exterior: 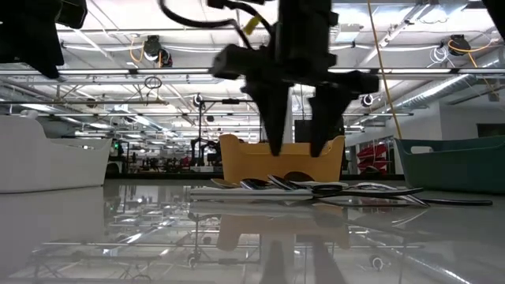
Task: Sort silverware by color (type)
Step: Put the black spoon into the white bin
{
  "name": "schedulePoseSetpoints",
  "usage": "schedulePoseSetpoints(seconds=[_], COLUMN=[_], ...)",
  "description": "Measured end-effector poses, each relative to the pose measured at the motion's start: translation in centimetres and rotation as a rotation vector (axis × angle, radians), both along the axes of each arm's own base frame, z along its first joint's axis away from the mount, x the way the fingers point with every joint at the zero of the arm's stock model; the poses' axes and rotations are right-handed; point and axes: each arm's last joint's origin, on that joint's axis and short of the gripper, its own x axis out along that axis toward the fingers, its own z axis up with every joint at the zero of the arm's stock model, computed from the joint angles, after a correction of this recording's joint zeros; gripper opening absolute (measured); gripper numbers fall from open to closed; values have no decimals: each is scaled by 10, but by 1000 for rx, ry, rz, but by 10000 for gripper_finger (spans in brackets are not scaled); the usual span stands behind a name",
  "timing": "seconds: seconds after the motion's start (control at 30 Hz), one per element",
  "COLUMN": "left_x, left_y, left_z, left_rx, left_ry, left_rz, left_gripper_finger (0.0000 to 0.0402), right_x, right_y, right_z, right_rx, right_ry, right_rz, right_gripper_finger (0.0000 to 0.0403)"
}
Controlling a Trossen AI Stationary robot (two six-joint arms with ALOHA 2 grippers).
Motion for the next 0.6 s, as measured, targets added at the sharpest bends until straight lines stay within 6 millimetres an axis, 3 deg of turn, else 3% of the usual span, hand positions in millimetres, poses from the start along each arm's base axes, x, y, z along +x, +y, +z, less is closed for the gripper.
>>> schedulePoseSetpoints(seconds=[0.2,0.33,0.6], left_x=[0,0,0], left_y=[0,0,0], left_z=[0,0,0], left_rx=[3,3,-6], left_ry=[1,1,0], left_rz=[-4,-4,10], left_gripper_finger=[133,133,133], right_x=[-24,-31,-39], right_y=[-2,-3,-6], right_z=[-16,-32,-44], right_rx=[33,61,49], right_ry=[-99,-145,-118], right_rz=[-141,-187,-210], right_gripper_finger=[219,200,141])
